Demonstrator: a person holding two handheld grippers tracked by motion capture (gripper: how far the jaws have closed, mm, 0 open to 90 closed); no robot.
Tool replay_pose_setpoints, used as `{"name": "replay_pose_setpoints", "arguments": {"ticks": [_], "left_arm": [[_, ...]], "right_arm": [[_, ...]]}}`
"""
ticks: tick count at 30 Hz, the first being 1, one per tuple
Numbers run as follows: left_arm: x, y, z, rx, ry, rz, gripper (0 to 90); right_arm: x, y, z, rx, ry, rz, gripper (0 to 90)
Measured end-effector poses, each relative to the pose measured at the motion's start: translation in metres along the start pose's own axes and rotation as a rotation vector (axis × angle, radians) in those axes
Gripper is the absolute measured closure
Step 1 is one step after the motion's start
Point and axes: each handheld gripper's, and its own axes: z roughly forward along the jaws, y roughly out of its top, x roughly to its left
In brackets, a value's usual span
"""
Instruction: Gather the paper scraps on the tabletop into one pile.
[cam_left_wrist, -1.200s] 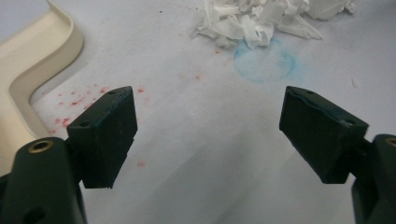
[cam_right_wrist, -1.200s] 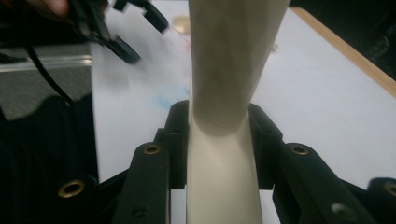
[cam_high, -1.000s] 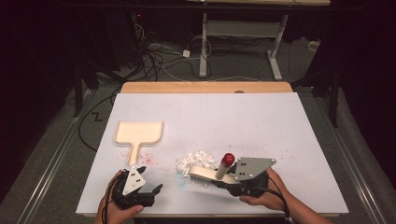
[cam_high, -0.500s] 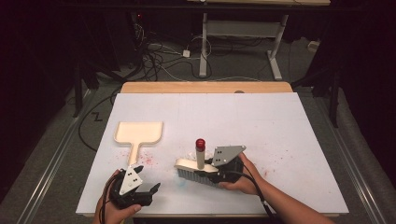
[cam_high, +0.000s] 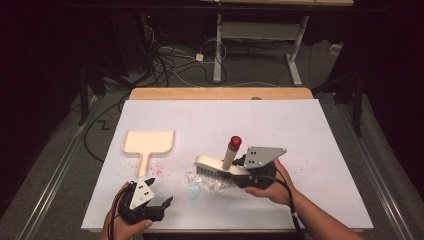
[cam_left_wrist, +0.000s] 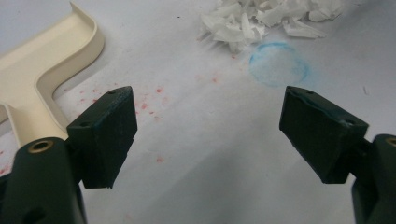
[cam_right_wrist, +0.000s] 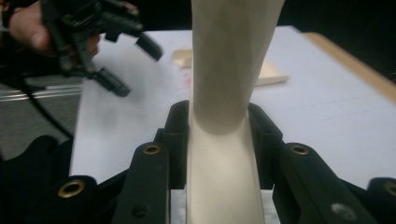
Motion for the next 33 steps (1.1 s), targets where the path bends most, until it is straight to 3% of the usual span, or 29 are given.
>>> {"name": "replay_pose_setpoints", "arguments": {"ticks": [3, 5, 6, 9, 12, 17, 20, 22, 25, 33], "left_arm": [[0.002, 0.0, 0.001, 0.0, 0.001, -0.009, 18.3], [0.002, 0.0, 0.001, 0.001, 0.003, -0.009, 18.3], [0.002, 0.001, 0.0, -0.001, 0.003, -0.01, 18.3], [0.001, 0.0, 0.0, -0.003, 0.0, -0.011, 18.3], [0.003, -0.002, 0.001, 0.009, -0.001, -0.018, 18.3], [-0.001, -0.001, 0.0, 0.004, -0.002, -0.009, 18.3], [-0.001, 0.001, 0.001, 0.006, -0.004, -0.004, 18.3], [-0.002, 0.001, 0.002, 0.007, -0.005, -0.002, 18.3], [-0.001, 0.001, 0.003, 0.009, -0.007, -0.004, 18.3], [-0.001, 0.001, 0.002, 0.0, -0.011, -0.004, 18.3]], "right_arm": [[-0.008, 0.009, 0.0, 0.024, -0.045, -0.042, 67.5], [-0.015, 0.014, 0.003, 0.043, -0.106, -0.069, 67.6], [-0.022, 0.015, 0.006, 0.056, -0.158, -0.06, 67.6], [-0.036, 0.004, 0.009, 0.069, -0.23, 0.052, 67.6], [-0.034, -0.014, 0.014, 0.136, -0.362, 0.091, 67.6], [-0.024, -0.035, 0.024, 0.201, -0.473, 0.138, 67.6], [-0.018, -0.037, 0.032, 0.197, -0.451, 0.182, 67.6], [-0.01, -0.033, 0.04, 0.203, -0.453, 0.183, 67.6], [0.002, -0.026, 0.051, 0.199, -0.416, 0.178, 67.5], [0.017, -0.011, 0.077, 0.172, -0.442, 0.211, 67.6]]}}
